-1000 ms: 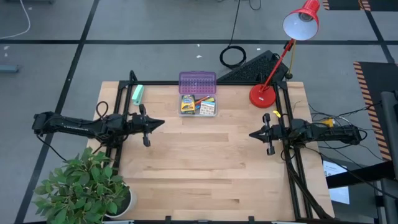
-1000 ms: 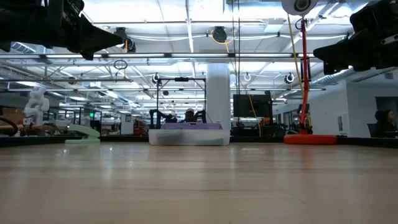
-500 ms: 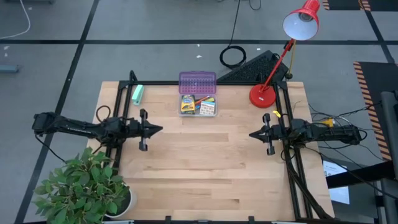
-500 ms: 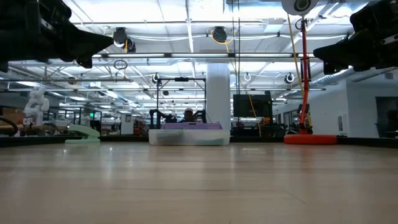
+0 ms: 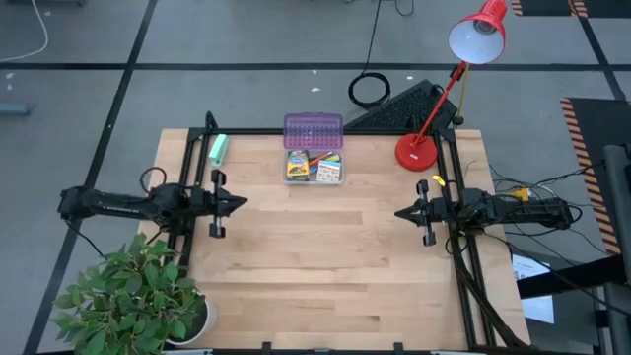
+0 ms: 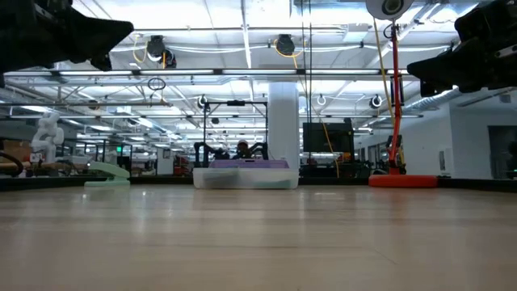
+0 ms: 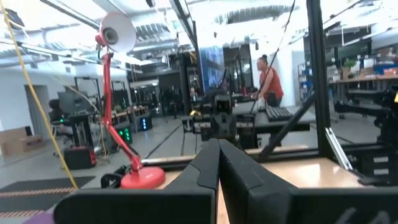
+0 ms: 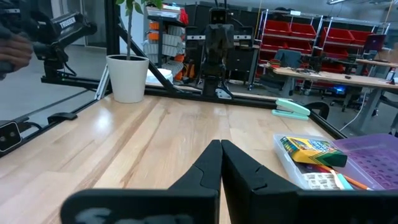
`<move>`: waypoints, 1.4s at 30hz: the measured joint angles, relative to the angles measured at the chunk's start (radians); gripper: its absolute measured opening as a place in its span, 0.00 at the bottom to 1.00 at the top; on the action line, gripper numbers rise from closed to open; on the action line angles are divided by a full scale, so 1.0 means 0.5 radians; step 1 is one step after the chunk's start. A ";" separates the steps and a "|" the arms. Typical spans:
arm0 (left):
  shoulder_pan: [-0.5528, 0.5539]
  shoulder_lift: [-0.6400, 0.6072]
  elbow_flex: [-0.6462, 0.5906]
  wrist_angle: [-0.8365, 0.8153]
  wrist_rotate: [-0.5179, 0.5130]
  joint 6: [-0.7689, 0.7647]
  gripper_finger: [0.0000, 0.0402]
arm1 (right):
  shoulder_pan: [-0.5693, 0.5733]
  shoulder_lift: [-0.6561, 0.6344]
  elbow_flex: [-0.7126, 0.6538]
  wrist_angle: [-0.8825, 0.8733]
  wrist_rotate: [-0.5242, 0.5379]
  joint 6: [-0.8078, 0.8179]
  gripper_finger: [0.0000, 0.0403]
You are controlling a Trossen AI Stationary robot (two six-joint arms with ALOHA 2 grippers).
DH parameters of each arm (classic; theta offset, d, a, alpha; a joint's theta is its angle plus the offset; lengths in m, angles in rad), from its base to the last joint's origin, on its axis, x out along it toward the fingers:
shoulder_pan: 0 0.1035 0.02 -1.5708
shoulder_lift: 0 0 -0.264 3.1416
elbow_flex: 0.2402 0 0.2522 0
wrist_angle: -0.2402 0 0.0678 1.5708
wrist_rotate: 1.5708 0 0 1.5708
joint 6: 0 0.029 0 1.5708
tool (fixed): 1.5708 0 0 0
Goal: Pack school essentials
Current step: Return to Home Position
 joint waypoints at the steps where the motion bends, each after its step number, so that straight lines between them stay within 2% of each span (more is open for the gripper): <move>1: 0.000 -0.049 0.001 -0.065 0.000 0.004 0.02 | 0.000 0.000 0.000 0.001 0.000 0.000 0.00; 12: 0.000 -0.500 0.001 -0.671 -0.013 -0.031 0.02 | 0.000 0.000 0.000 0.001 0.000 0.000 0.00; 19: 0.000 -0.693 0.001 -0.978 0.038 -0.144 0.02 | 0.000 0.000 0.000 0.001 0.000 0.000 0.00; 27: -0.002 -0.689 0.001 -1.156 0.173 -0.219 0.02 | 0.000 0.000 0.000 0.002 0.000 0.000 0.00; 34: 0.001 -0.689 0.001 -1.199 0.172 -0.156 0.02 | 0.000 0.000 0.000 0.002 0.001 0.000 0.00; 42: 0.002 -0.681 0.004 -1.198 -0.006 -0.086 0.02 | 0.000 0.000 0.000 0.002 0.000 0.000 0.00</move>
